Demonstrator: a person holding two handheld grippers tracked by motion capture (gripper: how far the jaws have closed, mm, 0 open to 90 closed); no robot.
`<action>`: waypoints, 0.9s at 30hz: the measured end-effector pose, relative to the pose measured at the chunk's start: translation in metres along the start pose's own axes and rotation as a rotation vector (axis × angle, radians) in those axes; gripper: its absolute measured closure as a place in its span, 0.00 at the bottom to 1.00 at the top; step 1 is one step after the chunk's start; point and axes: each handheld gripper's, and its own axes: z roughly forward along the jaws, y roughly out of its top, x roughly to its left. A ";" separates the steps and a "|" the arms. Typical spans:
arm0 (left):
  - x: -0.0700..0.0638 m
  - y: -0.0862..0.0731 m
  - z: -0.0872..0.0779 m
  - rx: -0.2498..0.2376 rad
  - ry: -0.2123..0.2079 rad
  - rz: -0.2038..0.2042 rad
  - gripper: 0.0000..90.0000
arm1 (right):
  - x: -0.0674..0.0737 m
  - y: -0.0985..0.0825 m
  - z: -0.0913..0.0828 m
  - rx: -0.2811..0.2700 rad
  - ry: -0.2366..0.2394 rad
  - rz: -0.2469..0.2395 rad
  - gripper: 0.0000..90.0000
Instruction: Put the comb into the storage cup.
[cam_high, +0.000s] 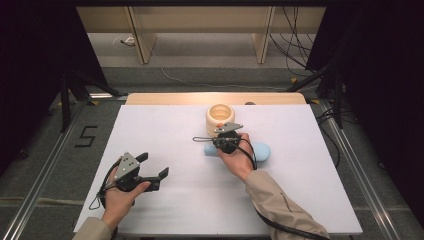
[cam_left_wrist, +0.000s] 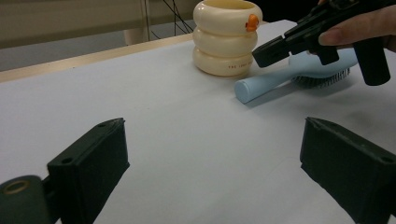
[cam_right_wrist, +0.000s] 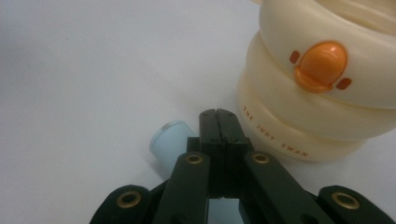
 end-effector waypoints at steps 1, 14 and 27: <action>0.000 0.000 0.000 0.000 0.000 0.000 0.08 | 0.000 0.000 0.003 0.016 -0.006 -0.001 1.00; 0.000 0.000 0.000 0.001 -0.002 -0.003 0.08 | -0.003 0.003 0.024 0.091 -0.046 0.046 1.00; 0.000 0.000 0.000 0.005 0.000 0.000 0.08 | -0.010 0.002 0.026 0.151 -0.038 0.090 1.00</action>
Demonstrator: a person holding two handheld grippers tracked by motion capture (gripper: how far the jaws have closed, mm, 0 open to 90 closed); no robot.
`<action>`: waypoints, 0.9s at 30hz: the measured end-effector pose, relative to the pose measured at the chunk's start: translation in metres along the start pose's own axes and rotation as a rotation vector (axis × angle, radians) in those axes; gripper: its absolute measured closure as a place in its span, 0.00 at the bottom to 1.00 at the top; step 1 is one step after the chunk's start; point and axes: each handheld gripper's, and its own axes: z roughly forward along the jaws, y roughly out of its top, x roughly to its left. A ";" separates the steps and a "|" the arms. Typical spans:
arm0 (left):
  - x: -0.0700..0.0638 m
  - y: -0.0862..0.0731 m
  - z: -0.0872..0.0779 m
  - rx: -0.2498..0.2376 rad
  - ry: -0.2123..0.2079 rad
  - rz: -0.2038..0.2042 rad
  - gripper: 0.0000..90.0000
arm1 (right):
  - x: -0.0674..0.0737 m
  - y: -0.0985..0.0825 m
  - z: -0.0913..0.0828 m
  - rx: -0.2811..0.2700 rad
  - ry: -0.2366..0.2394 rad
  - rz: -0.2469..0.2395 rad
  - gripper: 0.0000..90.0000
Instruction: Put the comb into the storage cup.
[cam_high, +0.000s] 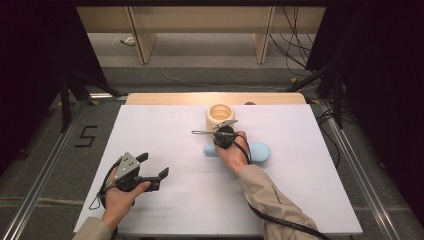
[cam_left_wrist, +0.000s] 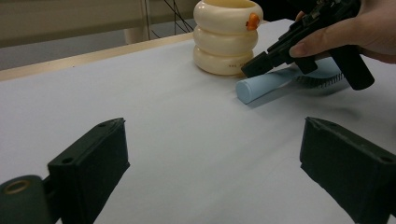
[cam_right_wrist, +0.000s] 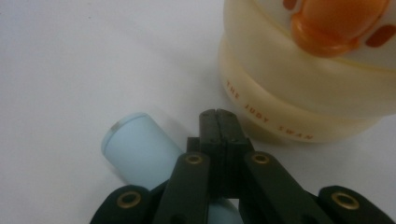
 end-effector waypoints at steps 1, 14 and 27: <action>0.000 0.000 0.000 0.000 0.000 0.000 0.08 | 0.000 0.000 -0.001 0.008 0.003 0.000 1.00; 0.000 0.000 0.000 0.002 -0.001 -0.002 0.08 | 0.005 -0.011 -0.021 0.154 0.050 -0.021 1.00; 0.000 0.000 0.000 0.002 0.003 -0.005 0.08 | 0.017 -0.036 -0.050 0.222 0.108 -0.105 1.00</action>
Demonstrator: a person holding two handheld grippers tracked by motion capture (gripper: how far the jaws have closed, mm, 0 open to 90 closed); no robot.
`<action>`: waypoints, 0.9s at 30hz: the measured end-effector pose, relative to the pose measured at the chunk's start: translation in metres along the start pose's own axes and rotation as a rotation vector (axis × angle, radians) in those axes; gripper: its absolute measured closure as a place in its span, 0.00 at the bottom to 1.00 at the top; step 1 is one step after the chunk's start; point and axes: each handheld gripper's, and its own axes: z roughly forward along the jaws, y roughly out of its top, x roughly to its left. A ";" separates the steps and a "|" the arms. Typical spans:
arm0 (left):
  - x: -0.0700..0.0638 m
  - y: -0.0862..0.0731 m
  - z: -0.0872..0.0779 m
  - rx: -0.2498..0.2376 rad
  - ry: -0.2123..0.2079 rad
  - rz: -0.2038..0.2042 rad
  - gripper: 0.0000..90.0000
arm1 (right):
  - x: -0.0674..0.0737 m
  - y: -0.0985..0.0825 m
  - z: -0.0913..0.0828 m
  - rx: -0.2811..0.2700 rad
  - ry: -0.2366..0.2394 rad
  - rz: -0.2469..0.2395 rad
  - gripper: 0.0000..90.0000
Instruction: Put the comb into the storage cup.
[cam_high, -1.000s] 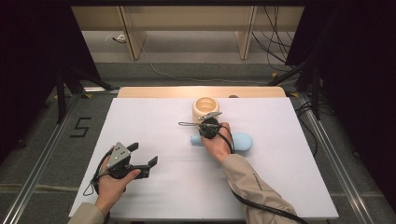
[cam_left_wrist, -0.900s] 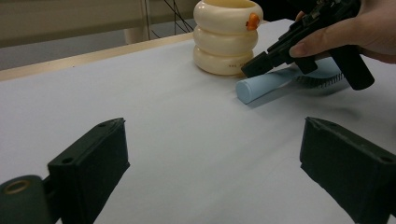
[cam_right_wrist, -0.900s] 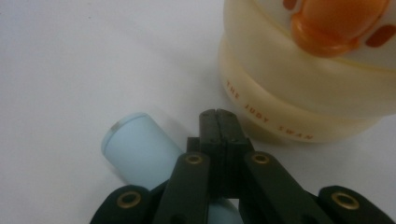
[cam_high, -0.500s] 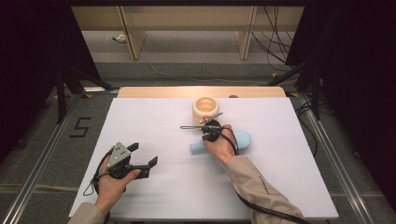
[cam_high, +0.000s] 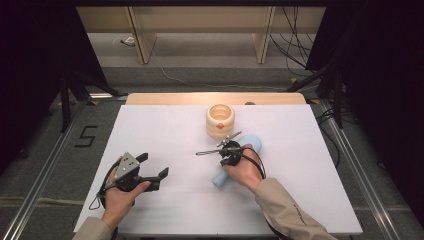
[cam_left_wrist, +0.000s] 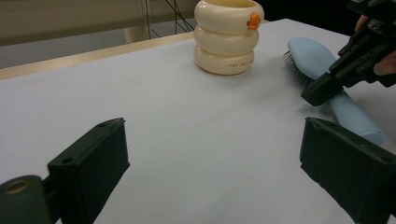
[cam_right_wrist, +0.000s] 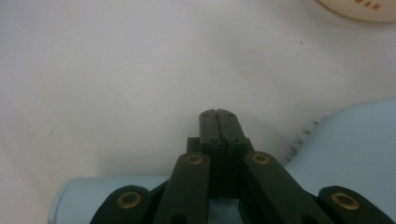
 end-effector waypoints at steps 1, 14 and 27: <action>0.000 0.000 0.000 0.001 -0.002 0.000 0.08 | 0.001 -0.005 -0.002 0.004 0.003 -0.014 1.00; 0.000 0.000 0.000 0.003 -0.005 -0.004 0.08 | 0.004 -0.029 -0.022 0.039 0.043 -0.057 1.00; 0.000 -0.001 0.001 0.007 -0.008 -0.006 0.08 | -0.016 -0.068 -0.046 0.055 0.029 -0.011 1.00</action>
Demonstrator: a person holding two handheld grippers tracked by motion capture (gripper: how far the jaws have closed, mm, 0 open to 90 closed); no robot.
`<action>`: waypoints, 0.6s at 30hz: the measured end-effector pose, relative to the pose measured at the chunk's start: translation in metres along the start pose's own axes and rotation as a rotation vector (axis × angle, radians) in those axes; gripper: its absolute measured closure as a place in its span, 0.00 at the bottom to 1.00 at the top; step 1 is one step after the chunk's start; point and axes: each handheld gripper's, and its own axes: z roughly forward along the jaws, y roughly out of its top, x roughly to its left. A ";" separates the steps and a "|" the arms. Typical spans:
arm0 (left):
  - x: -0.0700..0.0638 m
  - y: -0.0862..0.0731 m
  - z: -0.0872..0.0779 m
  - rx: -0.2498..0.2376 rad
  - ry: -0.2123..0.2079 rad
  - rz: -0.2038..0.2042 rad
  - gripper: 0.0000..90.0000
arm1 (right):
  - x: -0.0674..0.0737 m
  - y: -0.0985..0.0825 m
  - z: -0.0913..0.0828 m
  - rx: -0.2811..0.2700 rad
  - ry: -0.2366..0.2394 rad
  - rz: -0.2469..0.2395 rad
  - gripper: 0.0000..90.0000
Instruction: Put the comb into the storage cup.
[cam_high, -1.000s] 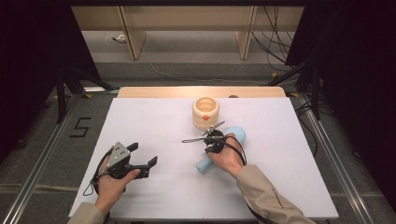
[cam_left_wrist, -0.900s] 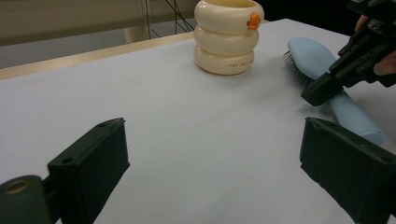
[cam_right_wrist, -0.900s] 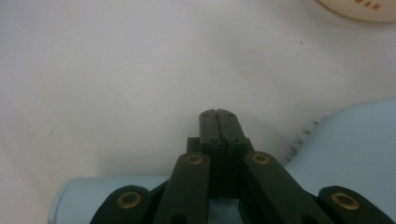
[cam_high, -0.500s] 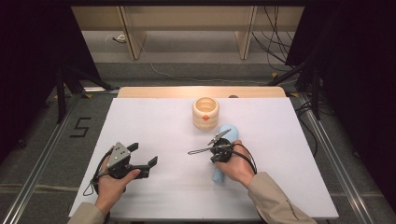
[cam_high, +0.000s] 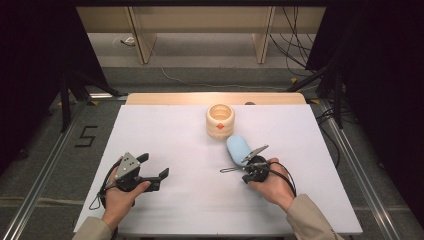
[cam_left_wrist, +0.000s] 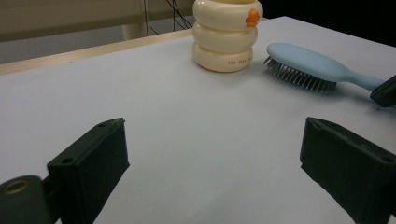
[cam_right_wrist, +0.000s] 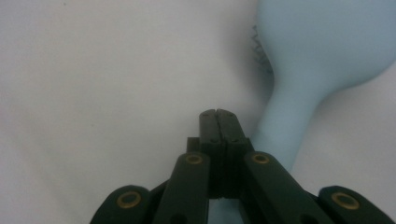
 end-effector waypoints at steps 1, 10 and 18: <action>0.000 0.000 0.000 0.000 0.000 0.000 0.08 | -0.001 -0.002 -0.002 -0.002 -0.004 0.005 1.00; 0.000 0.000 0.000 0.002 0.000 0.002 0.08 | -0.012 -0.011 -0.009 0.005 -0.032 0.028 1.00; 0.000 0.000 0.000 0.003 -0.002 0.002 0.08 | -0.020 -0.016 -0.012 0.006 -0.063 0.044 1.00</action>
